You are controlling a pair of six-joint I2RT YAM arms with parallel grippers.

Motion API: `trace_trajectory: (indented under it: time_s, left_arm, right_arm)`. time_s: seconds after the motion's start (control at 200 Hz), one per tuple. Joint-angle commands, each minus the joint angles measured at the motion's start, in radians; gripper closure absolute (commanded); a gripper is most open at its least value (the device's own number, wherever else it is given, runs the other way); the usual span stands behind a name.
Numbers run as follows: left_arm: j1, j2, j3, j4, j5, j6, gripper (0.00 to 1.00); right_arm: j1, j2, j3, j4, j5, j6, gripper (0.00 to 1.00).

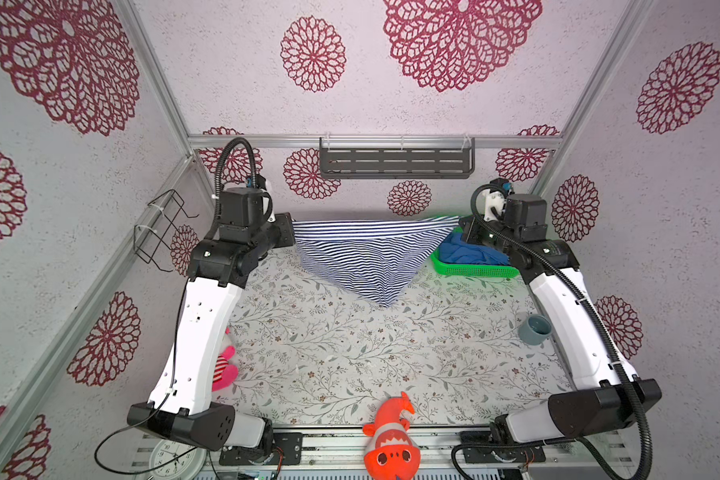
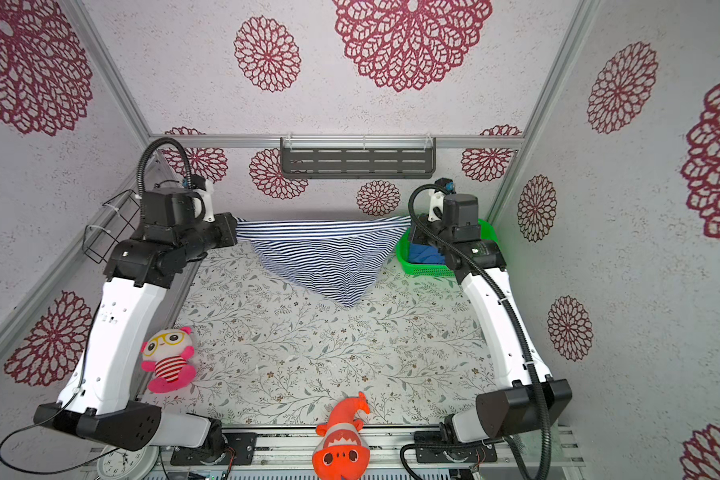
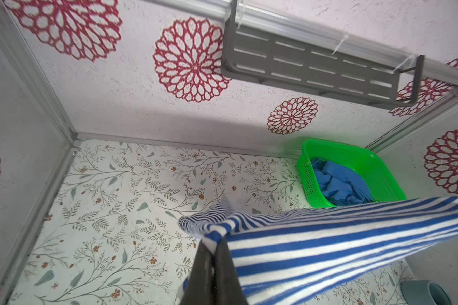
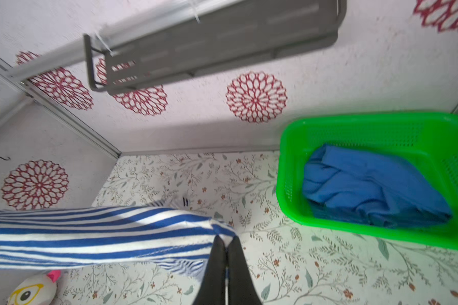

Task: Fold and stack the tank tops
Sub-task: 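Lift the hem with both grippers and raise the tank top away from the robot, then swing the raised tank top toward the robot with both grippers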

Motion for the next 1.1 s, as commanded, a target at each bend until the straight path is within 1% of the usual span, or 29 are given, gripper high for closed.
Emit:
trace_trajectory:
  time_s: [0.0, 0.085, 0.145, 0.215, 0.29, 0.375, 0.43, 0.52, 0.626, 0.731, 0.911, 1.016, 1.096]
  left_arm:
    - [0.005, -0.044, 0.042, -0.071, -0.046, 0.071, 1.0]
    - [0.018, -0.034, 0.056, -0.058, -0.053, 0.094, 1.0]
    - [0.041, -0.002, 0.087, -0.049, -0.036, 0.105, 1.0]
    - [0.067, 0.06, 0.138, -0.038, 0.017, 0.111, 1.0]
    - [0.122, 0.113, 0.163, -0.019, 0.118, 0.079, 1.0]
    - [0.135, 0.142, 0.173, 0.023, 0.088, 0.068, 1.0]
    - [0.135, 0.154, 0.192, 0.036, 0.092, 0.057, 1.0]
    - [0.131, 0.151, 0.22, 0.032, 0.104, 0.052, 1.0]
    - [0.129, 0.103, 0.21, 0.008, 0.066, 0.062, 1.0]
    - [0.129, 0.008, 0.14, 0.028, 0.038, 0.06, 1.0]
    - [0.129, -0.154, 0.077, 0.025, 0.004, 0.045, 1.0]
    - [0.129, -0.221, 0.1, -0.004, -0.019, 0.047, 1.0]
    - [0.129, -0.256, 0.134, -0.032, -0.005, 0.043, 1.0]
  right_arm:
    - [0.0, -0.052, 0.042, 0.012, -0.004, -0.039, 1.0]
    - [0.0, -0.042, 0.045, 0.047, -0.016, -0.039, 1.0]
    - [-0.001, -0.01, 0.07, 0.054, -0.014, -0.05, 1.0]
    - [-0.002, 0.043, 0.116, 0.06, -0.001, -0.076, 1.0]
    - [-0.002, 0.107, 0.181, 0.057, 0.03, -0.104, 1.0]
    - [-0.002, 0.175, 0.263, 0.046, 0.057, -0.12, 1.0]
    - [-0.002, 0.213, 0.327, 0.02, 0.061, -0.125, 1.0]
    - [-0.002, 0.231, 0.387, -0.015, 0.033, -0.127, 1.0]
    - [0.002, 0.199, 0.385, -0.047, 0.003, -0.138, 1.0]
    - [0.022, 0.142, 0.358, -0.09, -0.028, -0.162, 1.0]
    - [0.053, 0.019, 0.292, -0.125, -0.156, -0.161, 1.0]
    - [0.079, -0.031, 0.287, -0.167, -0.218, -0.151, 1.0]
    - [0.112, -0.067, 0.279, -0.191, -0.239, -0.156, 1.0]
